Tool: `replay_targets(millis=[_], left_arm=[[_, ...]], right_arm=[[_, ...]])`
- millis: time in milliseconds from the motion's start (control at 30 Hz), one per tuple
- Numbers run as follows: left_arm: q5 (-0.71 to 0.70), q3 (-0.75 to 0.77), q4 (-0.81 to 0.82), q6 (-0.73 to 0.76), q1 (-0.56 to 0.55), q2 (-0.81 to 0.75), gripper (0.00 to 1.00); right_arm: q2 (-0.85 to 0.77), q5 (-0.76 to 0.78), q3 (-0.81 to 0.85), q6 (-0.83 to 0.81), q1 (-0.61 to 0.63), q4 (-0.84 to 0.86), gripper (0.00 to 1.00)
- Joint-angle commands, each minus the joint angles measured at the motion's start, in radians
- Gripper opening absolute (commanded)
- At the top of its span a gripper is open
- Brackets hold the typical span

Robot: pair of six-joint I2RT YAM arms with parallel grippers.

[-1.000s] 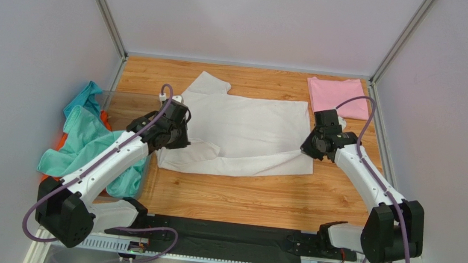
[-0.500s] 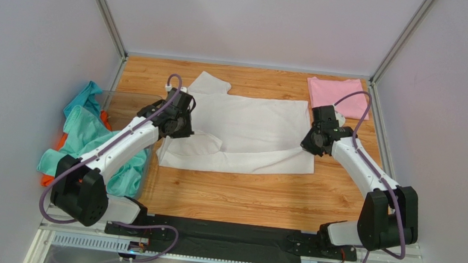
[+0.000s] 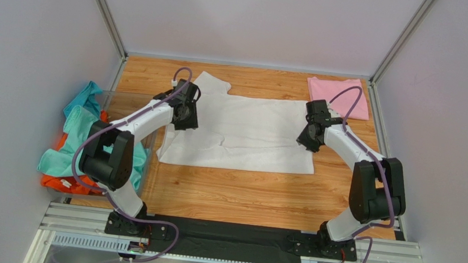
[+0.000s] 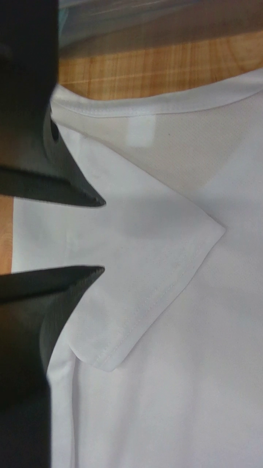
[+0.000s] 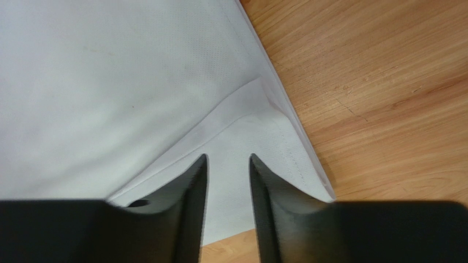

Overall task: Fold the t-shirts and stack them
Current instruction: Fold the tshirt

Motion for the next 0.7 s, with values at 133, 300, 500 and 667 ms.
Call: replay_targets(millis=[133,300,500,667], left_arm=[[0.04,0.125,-0.086,-0.002,0.004,0.015,0.75],[0.147,0.045,-0.054,-0.02,0.004,-0.091,0.86],[0.34,-0.097,0.043,-0.058,0.001,-0.125,0.98],[0.417,-0.154,0.107,-0.078,-0.004,-0.077,0.98]], right_arm=[[-0.027,0.039,0.08,-0.007,-0.009,-0.004,0.86],[-0.143,0.001,-0.004,-0.019,-0.004,0.003,1.0],[-0.197,-0.128,-0.129,-0.084,0.016,0.097,1.0],[-0.116,-0.231,-0.118,-0.145,0.031,0.125,1.0]])
